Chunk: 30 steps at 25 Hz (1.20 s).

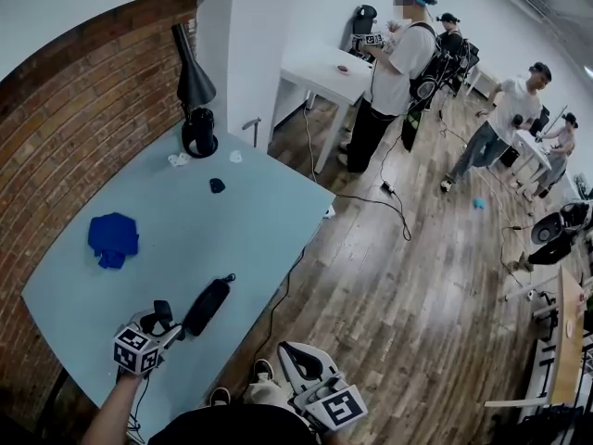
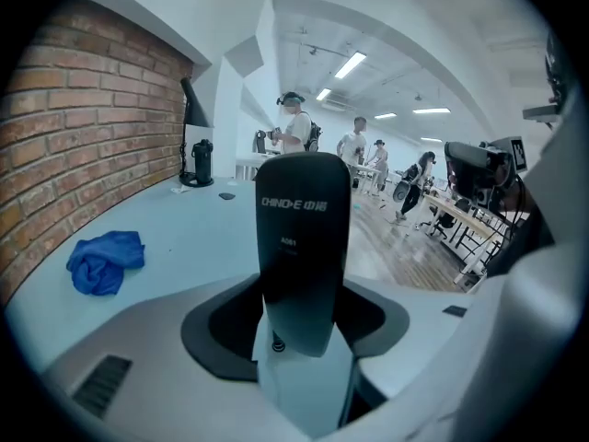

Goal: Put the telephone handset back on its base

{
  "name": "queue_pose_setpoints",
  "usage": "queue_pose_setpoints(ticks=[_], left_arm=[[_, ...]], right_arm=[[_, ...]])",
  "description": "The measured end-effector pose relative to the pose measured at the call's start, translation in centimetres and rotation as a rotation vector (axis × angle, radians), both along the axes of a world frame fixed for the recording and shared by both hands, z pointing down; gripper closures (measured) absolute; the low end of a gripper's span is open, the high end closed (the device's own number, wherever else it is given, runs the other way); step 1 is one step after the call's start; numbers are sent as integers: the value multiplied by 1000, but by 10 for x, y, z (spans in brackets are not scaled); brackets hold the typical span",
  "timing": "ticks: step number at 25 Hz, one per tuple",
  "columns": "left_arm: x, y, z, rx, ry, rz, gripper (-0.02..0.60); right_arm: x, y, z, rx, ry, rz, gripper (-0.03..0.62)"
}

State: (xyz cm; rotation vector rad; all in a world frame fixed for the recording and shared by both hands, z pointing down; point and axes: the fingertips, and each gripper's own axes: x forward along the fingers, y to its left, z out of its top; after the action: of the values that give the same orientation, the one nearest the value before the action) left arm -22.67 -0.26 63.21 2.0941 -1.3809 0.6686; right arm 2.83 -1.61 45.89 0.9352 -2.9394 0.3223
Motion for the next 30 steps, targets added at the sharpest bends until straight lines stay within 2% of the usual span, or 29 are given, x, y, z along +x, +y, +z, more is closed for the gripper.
queue_pose_setpoints(ticks=[21,30], left_arm=[[31,-39,42,-137,17,80,325],[43,-60,57,-181,-8,105,325]], right_arm=[[31,-26,6,-21,-23,92,572],[49,-35,7,-18,-25,131,572]])
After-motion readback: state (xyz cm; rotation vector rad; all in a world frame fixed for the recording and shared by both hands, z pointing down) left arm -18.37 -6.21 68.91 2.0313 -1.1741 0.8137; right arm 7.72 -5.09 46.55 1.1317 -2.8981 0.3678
